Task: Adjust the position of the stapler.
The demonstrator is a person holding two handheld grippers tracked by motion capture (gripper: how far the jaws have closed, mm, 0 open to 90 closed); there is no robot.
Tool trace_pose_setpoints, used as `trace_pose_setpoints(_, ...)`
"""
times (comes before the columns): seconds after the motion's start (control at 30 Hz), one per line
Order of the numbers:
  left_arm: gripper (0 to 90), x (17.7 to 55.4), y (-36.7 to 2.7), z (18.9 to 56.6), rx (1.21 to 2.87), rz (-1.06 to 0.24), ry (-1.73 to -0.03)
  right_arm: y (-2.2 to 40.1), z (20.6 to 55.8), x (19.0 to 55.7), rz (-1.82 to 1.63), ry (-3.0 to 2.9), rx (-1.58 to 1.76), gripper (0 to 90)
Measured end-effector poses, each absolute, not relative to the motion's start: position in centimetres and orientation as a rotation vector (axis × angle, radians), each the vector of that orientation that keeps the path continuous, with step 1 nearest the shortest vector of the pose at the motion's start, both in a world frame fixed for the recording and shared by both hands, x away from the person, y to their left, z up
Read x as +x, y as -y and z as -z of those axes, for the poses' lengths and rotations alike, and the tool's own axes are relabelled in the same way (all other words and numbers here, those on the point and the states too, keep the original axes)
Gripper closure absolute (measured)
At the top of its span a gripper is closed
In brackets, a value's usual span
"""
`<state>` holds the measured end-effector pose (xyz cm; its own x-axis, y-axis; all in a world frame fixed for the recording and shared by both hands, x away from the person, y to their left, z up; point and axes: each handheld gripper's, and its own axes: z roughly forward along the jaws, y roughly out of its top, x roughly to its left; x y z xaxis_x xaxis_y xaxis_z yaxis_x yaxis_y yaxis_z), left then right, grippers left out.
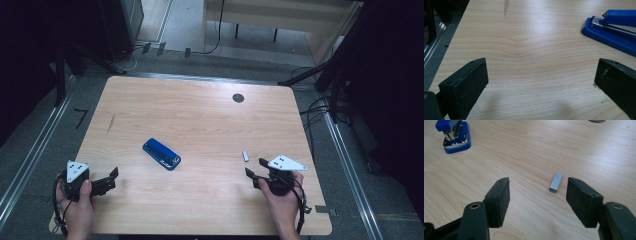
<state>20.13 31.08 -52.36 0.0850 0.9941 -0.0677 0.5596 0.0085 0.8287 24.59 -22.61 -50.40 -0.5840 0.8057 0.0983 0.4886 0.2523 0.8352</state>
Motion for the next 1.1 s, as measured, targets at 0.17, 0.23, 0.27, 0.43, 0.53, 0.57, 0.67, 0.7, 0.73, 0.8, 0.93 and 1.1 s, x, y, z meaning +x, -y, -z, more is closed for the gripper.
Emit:
trace_pose_setpoints(0.17,0.0,20.1,-31.0,52.4,1.642,-0.765,-1.561,21.4,50.2,25.0,-1.271,-2.2,1.163,36.7)
trace_pose_setpoints(0.23,0.0,20.1,-31.0,52.4,1.641,-0.765,-1.561,20.9,50.2,25.2,-1.278,-2.208,1.162,36.8)
trace_pose_setpoints(0.27,0.0,20.1,-31.0,52.4,1.641,-0.765,-1.561,20.6,50.2,25.3,-1.28,-2.209,1.159,36.9)
trace_pose_setpoints(0.43,0.0,20.1,-31.1,52.4,1.644,-0.76,-1.559,19.5,50.3,25.8,-1.277,-2.233,1.152,36.9)
trace_pose_setpoints(0.53,0.0,20.1,-31.1,52.4,1.646,-0.752,-1.555,18.8,50.3,26.2,-1.271,-2.246,1.14,36.9)
trace_pose_setpoints(0.57,0.0,20.1,-31.1,52.4,1.645,-0.753,-1.554,18.5,50.2,26.3,-1.273,-2.249,1.138,36.9)
trace_pose_setpoints(0.67,0.0,20.1,-31.1,52.4,1.644,-0.753,-1.558,17.8,50.1,26.7,-1.283,-2.257,1.13,36.9)
trace_pose_setpoints(0.7,0.0,20.1,-31.1,52.4,1.645,-0.753,-1.557,17.6,50.1,26.8,-1.286,-2.26,1.126,36.9)
trace_pose_setpoints(0.73,0.0,20.1,-31.1,52.4,1.646,-0.753,-1.558,17.3,50.2,26.9,-1.287,-2.262,1.126,36.9)
trace_pose_setpoints(0.8,0.0,20.1,-31.0,52.4,1.644,-0.755,-1.557,16.9,50.3,27.1,-1.283,-2.272,1.125,36.8)
trace_pose_setpoints(0.93,0.0,20.1,-31.0,52.4,1.647,-0.757,-1.554,15.9,50.4,27.4,-1.29,-2.287,1.117,36.3)
trace_pose_setpoints(1.1,0.0,20.1,-31.0,52.4,1.647,-0.757,-1.556,14.7,50.3,27.8,-1.312,-2.302,1.095,35.7)
